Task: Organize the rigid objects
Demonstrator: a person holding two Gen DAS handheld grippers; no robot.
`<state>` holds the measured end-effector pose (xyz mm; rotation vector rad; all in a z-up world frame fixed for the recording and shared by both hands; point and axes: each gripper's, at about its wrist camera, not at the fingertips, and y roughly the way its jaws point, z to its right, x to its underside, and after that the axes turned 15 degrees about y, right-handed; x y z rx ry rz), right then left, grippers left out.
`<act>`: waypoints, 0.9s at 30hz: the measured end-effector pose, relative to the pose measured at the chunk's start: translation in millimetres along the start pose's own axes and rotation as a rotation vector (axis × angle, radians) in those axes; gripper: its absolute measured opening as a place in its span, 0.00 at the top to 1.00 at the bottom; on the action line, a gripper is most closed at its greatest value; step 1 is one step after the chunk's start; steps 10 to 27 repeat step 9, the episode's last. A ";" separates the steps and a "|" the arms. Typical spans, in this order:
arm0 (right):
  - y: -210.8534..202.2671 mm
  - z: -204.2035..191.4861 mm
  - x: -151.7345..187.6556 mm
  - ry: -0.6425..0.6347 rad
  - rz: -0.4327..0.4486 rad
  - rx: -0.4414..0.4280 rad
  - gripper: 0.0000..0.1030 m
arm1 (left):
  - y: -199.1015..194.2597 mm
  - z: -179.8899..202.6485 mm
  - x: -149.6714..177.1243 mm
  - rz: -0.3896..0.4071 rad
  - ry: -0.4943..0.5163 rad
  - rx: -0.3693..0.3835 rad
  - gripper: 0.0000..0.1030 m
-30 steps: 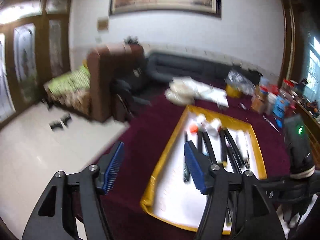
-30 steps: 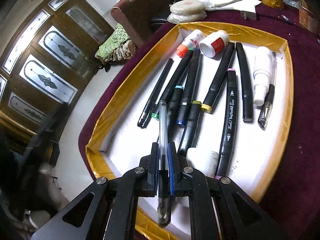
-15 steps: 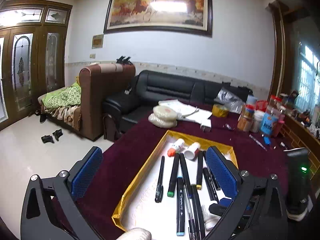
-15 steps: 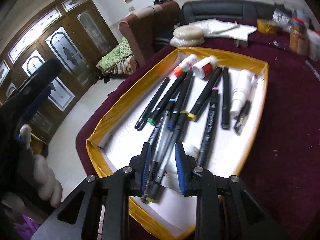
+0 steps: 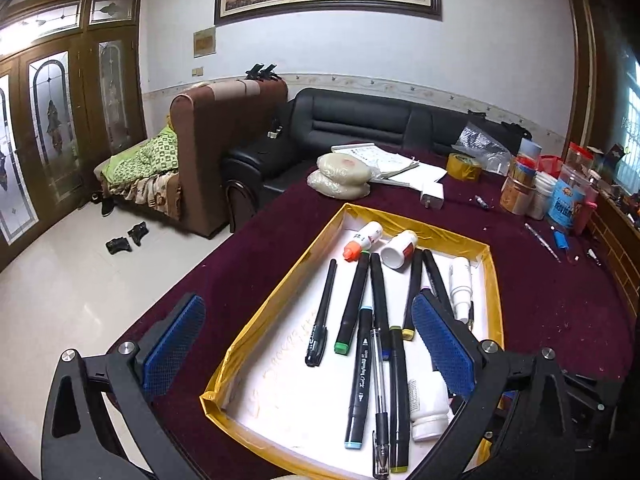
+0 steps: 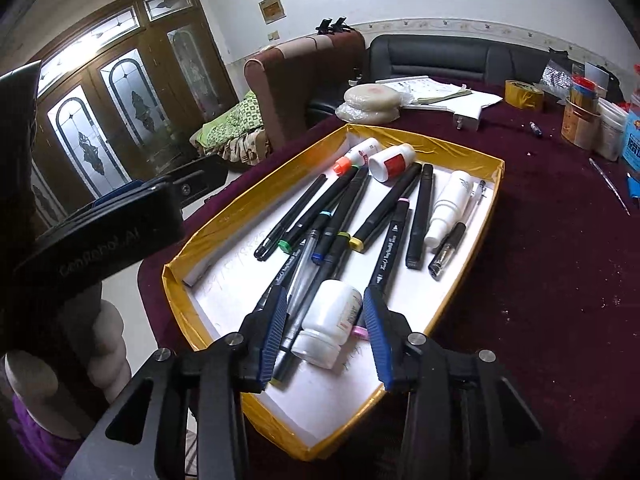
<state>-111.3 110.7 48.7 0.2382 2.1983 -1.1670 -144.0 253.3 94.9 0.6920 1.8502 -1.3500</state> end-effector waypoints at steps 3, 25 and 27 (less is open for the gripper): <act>-0.7 3.4 -0.3 0.007 0.001 -0.003 0.65 | 1.8 1.4 0.0 -0.011 0.002 -0.015 0.00; -1.4 4.1 -0.2 0.008 0.004 -0.005 0.65 | 5.2 2.7 0.0 -0.037 0.003 -0.013 0.00; -1.4 4.1 -0.2 0.008 0.004 -0.005 0.65 | 5.2 2.7 0.0 -0.037 0.003 -0.013 0.00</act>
